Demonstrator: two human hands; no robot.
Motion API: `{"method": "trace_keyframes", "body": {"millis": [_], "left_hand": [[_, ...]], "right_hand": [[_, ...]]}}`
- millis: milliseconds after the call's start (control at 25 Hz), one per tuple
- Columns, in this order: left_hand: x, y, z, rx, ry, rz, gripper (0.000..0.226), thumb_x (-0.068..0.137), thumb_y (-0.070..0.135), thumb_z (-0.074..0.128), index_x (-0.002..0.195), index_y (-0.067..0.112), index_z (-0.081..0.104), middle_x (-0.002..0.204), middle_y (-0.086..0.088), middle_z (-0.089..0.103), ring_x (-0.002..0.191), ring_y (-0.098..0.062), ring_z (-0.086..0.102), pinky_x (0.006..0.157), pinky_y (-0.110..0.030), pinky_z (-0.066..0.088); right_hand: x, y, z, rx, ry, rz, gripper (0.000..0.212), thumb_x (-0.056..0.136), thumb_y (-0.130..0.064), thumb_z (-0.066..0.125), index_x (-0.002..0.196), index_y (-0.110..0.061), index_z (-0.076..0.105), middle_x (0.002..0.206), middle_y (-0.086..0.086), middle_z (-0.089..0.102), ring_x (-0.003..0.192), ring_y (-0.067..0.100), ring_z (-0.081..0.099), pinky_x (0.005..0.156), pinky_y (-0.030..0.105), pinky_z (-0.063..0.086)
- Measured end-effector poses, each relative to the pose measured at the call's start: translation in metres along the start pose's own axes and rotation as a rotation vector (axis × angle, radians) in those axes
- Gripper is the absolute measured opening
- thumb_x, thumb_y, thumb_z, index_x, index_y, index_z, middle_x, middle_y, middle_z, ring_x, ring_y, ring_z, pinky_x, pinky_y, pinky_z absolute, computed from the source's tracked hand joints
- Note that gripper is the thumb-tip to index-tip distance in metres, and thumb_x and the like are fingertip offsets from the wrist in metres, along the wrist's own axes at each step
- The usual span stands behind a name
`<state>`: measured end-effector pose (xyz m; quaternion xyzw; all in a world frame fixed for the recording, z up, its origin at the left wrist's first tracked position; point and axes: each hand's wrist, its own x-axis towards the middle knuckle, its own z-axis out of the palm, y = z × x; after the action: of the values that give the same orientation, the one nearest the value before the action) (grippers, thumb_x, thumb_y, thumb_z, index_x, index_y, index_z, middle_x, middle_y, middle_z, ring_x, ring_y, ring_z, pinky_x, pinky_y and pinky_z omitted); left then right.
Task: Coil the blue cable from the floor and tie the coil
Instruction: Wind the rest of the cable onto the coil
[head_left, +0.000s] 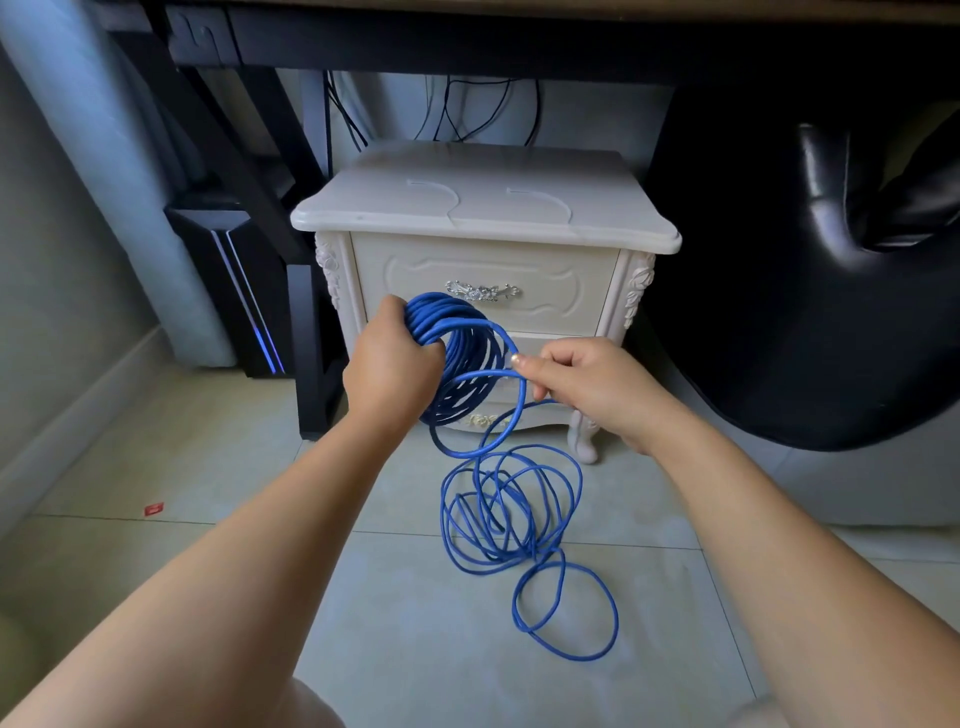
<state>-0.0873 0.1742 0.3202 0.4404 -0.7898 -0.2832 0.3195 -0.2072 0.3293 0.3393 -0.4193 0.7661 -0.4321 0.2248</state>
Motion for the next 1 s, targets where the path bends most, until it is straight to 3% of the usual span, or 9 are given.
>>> {"method": "trace_keyframes", "body": {"millis": [160,320,480,560,640,760,840,920,1000], "left_hand": [[0.003,-0.003,0.001,-0.267,-0.035,-0.188,0.013,0.084,0.015,0.057,0.082,0.021,0.046,0.074,0.0,0.052,0.062,-0.022,0.049,0.059,-0.034,0.043],[0.007,-0.005,-0.004,-0.332,-0.063,-0.226,0.017,0.084,0.013,0.058,0.077,0.022,0.045,0.071,-0.002,0.051,0.062,-0.023,0.049,0.062,-0.036,0.044],[0.008,-0.011,-0.007,-0.202,-0.172,-0.141,0.013,0.081,0.015,0.063,0.083,0.018,0.051,0.07,-0.002,0.052,0.06,-0.023,0.048,0.059,-0.033,0.041],[0.004,-0.009,-0.006,-0.145,-0.332,-0.033,0.013,0.082,0.014,0.066,0.09,0.013,0.056,0.07,-0.003,0.054,0.058,-0.021,0.048,0.057,-0.03,0.04],[-0.001,-0.004,-0.005,-0.144,-0.441,0.028,0.012,0.082,0.012,0.067,0.09,0.013,0.058,0.073,-0.005,0.058,0.061,-0.021,0.049,0.057,-0.03,0.043],[-0.004,0.0,-0.004,-0.216,-0.495,-0.017,0.01,0.084,0.009,0.064,0.092,0.013,0.06,0.076,-0.009,0.06,0.06,-0.019,0.049,0.053,-0.026,0.044],[-0.002,-0.001,-0.003,-0.267,-0.478,-0.098,0.011,0.085,0.007,0.062,0.095,0.011,0.06,0.075,-0.009,0.056,0.057,-0.019,0.046,0.051,-0.024,0.042],[0.002,-0.003,-0.004,-0.337,-0.439,-0.191,0.017,0.085,0.004,0.059,0.102,0.007,0.061,0.081,-0.013,0.057,0.057,-0.019,0.044,0.051,-0.025,0.042],[0.003,-0.003,-0.005,-0.395,-0.449,-0.257,0.022,0.086,0.003,0.058,0.107,0.005,0.062,0.079,-0.014,0.056,0.057,-0.019,0.043,0.046,-0.023,0.041]], "right_hand": [[-0.002,0.003,0.002,-0.087,-0.07,0.037,0.04,0.088,-0.044,0.066,0.058,-0.019,0.061,0.045,-0.011,0.041,0.05,0.009,0.034,0.051,0.023,0.03],[-0.005,-0.004,-0.002,-0.026,0.063,-0.01,0.042,0.088,-0.047,0.065,0.057,-0.019,0.06,0.045,-0.01,0.035,0.046,0.006,0.029,0.047,0.021,0.026],[-0.003,-0.001,-0.006,0.14,0.254,-0.054,0.042,0.089,-0.046,0.063,0.058,-0.019,0.06,0.047,-0.006,0.033,0.046,0.007,0.026,0.049,0.023,0.025],[-0.001,0.004,-0.002,0.117,0.255,-0.063,0.038,0.09,-0.043,0.064,0.06,-0.02,0.061,0.055,-0.002,0.045,0.051,0.006,0.034,0.051,0.019,0.029],[0.001,0.01,0.004,0.062,0.213,-0.071,0.031,0.09,-0.038,0.066,0.064,-0.022,0.061,0.058,-0.014,0.05,0.055,0.001,0.039,0.056,0.013,0.032],[0.006,0.017,0.015,-0.009,0.322,-0.086,0.019,0.087,-0.037,0.07,0.084,-0.021,0.06,0.09,-0.009,0.054,0.078,-0.002,0.05,0.073,0.012,0.035],[0.005,0.018,0.017,-0.079,0.418,0.006,0.035,0.085,-0.049,0.068,0.089,-0.016,0.055,0.098,-0.002,0.051,0.088,0.01,0.051,0.077,0.02,0.036],[0.004,0.017,0.012,-0.094,0.254,0.211,0.065,0.08,-0.073,0.055,0.082,-0.008,0.057,0.084,0.0,0.053,0.08,0.016,0.051,0.071,0.029,0.038],[-0.002,0.014,0.01,0.096,-0.098,0.443,0.086,0.062,-0.091,0.052,0.107,-0.02,0.068,0.1,0.0,0.063,0.097,0.019,0.058,0.084,0.038,0.044]]}}
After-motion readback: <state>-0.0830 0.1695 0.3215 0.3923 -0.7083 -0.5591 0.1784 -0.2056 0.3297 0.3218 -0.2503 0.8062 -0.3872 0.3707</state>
